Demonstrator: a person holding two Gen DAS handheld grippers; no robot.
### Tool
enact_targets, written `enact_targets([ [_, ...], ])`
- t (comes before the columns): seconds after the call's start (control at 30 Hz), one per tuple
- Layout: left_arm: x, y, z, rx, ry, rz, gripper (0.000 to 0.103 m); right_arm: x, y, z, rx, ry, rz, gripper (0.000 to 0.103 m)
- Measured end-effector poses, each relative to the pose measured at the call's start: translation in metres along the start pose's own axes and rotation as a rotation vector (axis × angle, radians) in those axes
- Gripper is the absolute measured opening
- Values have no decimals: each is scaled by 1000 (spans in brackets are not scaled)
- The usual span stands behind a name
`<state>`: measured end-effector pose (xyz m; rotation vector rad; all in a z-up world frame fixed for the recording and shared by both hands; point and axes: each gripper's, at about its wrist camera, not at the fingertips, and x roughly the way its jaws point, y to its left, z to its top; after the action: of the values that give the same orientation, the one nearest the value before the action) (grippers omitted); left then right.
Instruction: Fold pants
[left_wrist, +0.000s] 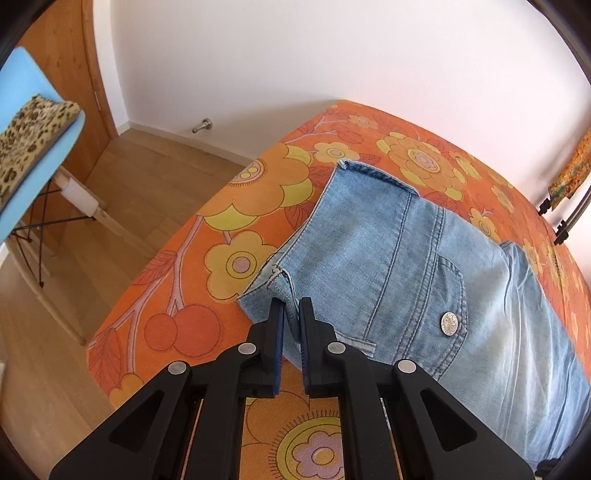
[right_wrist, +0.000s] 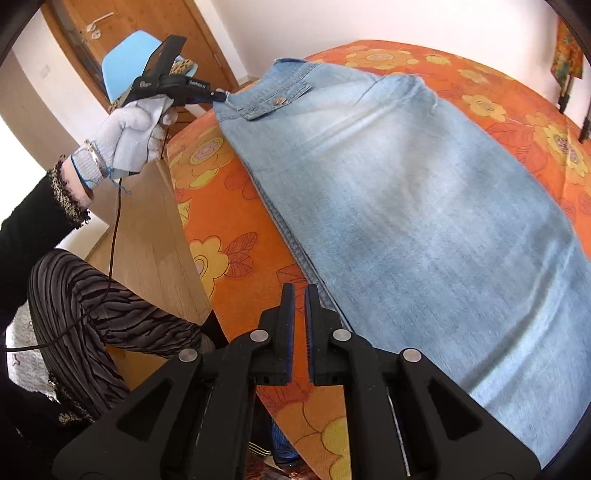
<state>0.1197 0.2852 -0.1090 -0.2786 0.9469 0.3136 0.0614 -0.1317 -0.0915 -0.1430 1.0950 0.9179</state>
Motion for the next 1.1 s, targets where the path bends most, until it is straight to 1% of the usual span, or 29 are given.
enact_targets([
  [0.03,-5,-3,1,10,-10,1,8,-15,-6,-6,29,-28,-17,21],
  [0.07,-11,-7,2,22,-19,0,10,-30,-13,-14,63,-56,-40,30],
  [0.1,-17,-12,2,37,-33,-2,16,-45,-21,-24,102,-87,-70,47],
  [0.13,-24,-17,3,53,-52,-7,17,-59,-28,-36,141,-117,-98,50],
  [0.27,-51,-49,4,131,-100,-43,17,-110,-63,-93,310,-177,-201,50],
  [0.3,-57,-59,2,147,-107,-62,17,-122,-70,-108,351,-188,-224,50],
  [0.37,-68,-82,-2,182,-113,-109,20,-145,-86,-138,436,-206,-272,50],
  [0.4,-74,-96,-7,209,-117,-131,25,-155,-91,-154,478,-218,-293,50],
  [0.43,-80,-111,-12,241,-118,-153,25,-167,-99,-166,519,-231,-315,50],
  [0.53,-96,-163,-31,355,-111,-232,25,-201,-115,-212,639,-269,-400,50],
  [0.6,-106,-201,-47,439,-104,-286,26,-218,-126,-244,742,-297,-432,50],
  [0.7,-120,-261,-77,575,-77,-378,27,-243,-138,-292,883,-327,-494,50],
  [0.77,-129,-300,-102,667,-59,-441,28,-261,-147,-324,966,-347,-538,50],
  [0.83,-137,-337,-128,745,-33,-507,28,-276,-153,-352,1045,-376,-575,50],
  [0.93,-147,-387,-170,852,23,-600,30,-294,-165,-386,1127,-410,-626,50],
  [1.03,-158,-432,-213,960,66,-669,34,-302,-178,-413,1211,-446,-607,50],
  [1.1,-166,-457,-240,1018,93,-715,34,-305,-186,-427,1253,-471,-576,50],
])
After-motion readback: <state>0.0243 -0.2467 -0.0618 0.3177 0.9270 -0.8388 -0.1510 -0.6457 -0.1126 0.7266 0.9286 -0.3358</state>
